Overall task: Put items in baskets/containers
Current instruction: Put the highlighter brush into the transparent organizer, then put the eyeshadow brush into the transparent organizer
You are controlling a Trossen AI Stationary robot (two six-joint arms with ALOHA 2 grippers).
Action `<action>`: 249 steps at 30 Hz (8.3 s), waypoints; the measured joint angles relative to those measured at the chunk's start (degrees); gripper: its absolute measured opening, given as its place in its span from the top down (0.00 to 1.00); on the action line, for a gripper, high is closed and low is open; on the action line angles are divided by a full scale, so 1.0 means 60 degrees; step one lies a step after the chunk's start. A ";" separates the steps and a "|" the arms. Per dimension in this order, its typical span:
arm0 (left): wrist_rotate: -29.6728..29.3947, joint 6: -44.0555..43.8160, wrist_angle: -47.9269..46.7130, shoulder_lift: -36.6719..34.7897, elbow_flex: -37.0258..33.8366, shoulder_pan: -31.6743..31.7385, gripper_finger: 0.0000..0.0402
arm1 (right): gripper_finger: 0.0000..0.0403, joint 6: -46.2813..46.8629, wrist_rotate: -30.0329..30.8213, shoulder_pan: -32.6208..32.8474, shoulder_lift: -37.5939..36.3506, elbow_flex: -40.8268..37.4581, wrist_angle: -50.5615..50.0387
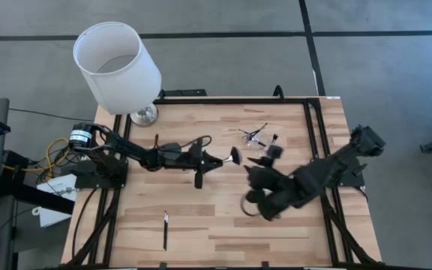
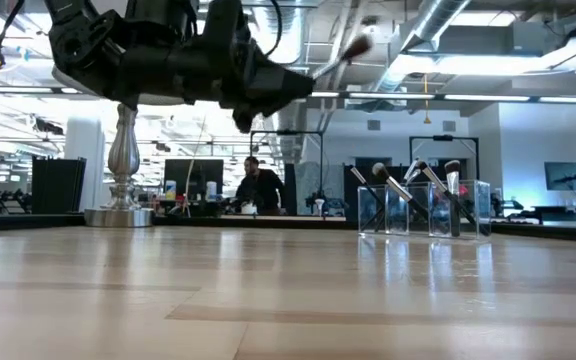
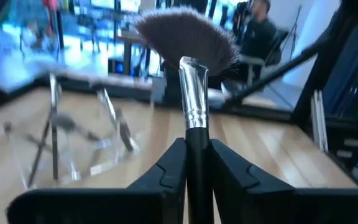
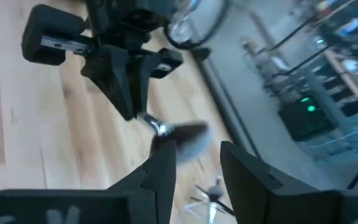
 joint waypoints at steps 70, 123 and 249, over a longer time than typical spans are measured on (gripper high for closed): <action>0.1057 0.0298 0.0804 -0.0004 0.0721 -0.0320 0.86 | 0.52 -0.4591 -0.7626 -0.3279 -0.1420 -1.0030 2.1041; -0.2350 -0.0918 -0.0570 -0.0004 -0.0733 -0.0564 0.60 | 0.88 -0.3673 0.0130 -0.2700 -0.5072 -0.9471 1.3082; 0.1388 -1.5549 -1.1720 -0.1912 0.0186 -0.5972 0.69 | 0.57 -0.3666 -0.3993 -0.5041 -0.4050 -0.9475 1.6615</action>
